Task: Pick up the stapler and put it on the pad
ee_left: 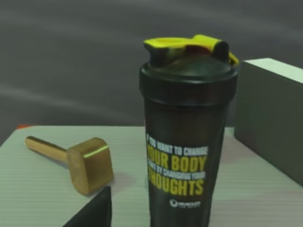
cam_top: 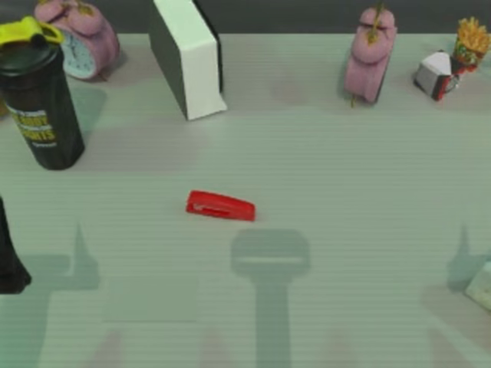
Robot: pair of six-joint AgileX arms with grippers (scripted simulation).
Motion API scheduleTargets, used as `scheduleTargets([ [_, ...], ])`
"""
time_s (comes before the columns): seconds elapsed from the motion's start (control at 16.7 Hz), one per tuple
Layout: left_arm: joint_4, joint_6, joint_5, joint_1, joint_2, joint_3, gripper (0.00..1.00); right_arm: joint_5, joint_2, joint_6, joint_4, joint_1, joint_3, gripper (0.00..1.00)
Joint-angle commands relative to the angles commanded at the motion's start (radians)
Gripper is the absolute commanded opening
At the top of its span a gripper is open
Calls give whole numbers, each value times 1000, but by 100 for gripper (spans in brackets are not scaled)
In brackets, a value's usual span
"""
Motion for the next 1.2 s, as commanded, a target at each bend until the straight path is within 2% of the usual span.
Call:
scheduleTargets([
  [0.24, -28, 23, 11, -13, 29, 29, 100, 0, 0, 0, 0, 0, 0, 100],
  [0.48, -187, 155, 62, -77, 213, 200, 100, 0, 0, 0, 0, 0, 0, 100],
  [0.84, -578, 480, 144, -224, 787, 654, 100, 0, 0, 0, 0, 0, 0, 100],
  [1.2, -972, 819, 169, -379, 1449, 1173, 100, 0, 0, 0, 0, 0, 0, 100],
])
